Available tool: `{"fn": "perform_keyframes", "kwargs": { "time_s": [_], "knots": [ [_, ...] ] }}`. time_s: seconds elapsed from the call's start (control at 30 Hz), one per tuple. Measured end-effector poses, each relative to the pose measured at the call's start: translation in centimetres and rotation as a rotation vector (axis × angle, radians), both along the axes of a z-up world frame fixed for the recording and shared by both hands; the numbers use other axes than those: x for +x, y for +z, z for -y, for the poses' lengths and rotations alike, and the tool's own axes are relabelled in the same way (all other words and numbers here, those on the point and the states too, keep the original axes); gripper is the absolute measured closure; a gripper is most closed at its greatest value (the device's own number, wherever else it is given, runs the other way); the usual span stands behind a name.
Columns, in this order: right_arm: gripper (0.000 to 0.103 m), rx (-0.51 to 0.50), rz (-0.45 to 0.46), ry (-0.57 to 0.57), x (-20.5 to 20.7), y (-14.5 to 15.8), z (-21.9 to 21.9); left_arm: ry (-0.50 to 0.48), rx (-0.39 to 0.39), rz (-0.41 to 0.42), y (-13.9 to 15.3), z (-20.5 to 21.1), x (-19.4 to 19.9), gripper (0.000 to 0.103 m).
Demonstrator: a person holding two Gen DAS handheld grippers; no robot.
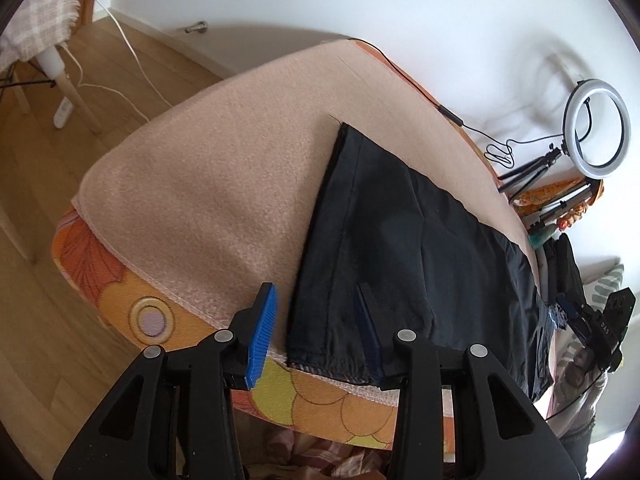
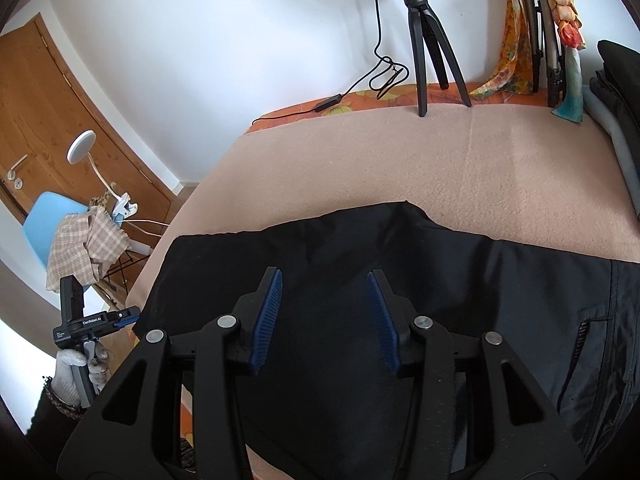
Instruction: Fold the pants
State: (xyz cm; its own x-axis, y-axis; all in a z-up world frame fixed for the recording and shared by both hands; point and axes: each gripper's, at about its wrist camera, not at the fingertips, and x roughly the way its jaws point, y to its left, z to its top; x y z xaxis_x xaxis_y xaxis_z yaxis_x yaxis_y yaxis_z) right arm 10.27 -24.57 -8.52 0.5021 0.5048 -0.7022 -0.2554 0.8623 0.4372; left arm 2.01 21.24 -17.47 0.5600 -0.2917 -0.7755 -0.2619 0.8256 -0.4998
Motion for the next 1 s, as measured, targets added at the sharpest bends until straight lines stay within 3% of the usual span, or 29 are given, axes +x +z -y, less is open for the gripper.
{"fn": "perform_keyframes", "kwargs": {
  "time_s": [0.13, 0.37, 0.53, 0.7, 0.8, 1.0],
  "knots": [
    [0.056, 0.009, -0.012, -0.016, 0.3, -0.3, 0.3, 0.000, -0.114, -0.006, -0.8, -1.1, -0.3, 0.065],
    [0.056, 0.029, -0.016, -0.026, 0.4, -0.2, 0.3, -0.046, -0.159, 0.017, -1.1, -0.1, -0.9, 0.064],
    [0.056, 0.031, -0.030, -0.012, 0.4, -0.5, -0.1, -0.050, -0.361, 0.036, -1.9, -0.1, -1.4, 0.063],
    [0.056, 0.033, -0.028, 0.003, 0.4, -0.4, -0.6, -0.064, -0.346, 0.106, -0.2, 1.1, -2.0, 0.063],
    [0.056, 0.037, -0.033, 0.042, 0.2, -0.4, -1.6, -0.068, -0.331, 0.102, -0.2, 1.6, -1.7, 0.063],
    [0.056, -0.014, 0.014, 0.316, -3.0, 0.0, -9.2, -0.067, -0.324, 0.087, -0.5, 2.0, -0.7, 0.063]
  ]
}}
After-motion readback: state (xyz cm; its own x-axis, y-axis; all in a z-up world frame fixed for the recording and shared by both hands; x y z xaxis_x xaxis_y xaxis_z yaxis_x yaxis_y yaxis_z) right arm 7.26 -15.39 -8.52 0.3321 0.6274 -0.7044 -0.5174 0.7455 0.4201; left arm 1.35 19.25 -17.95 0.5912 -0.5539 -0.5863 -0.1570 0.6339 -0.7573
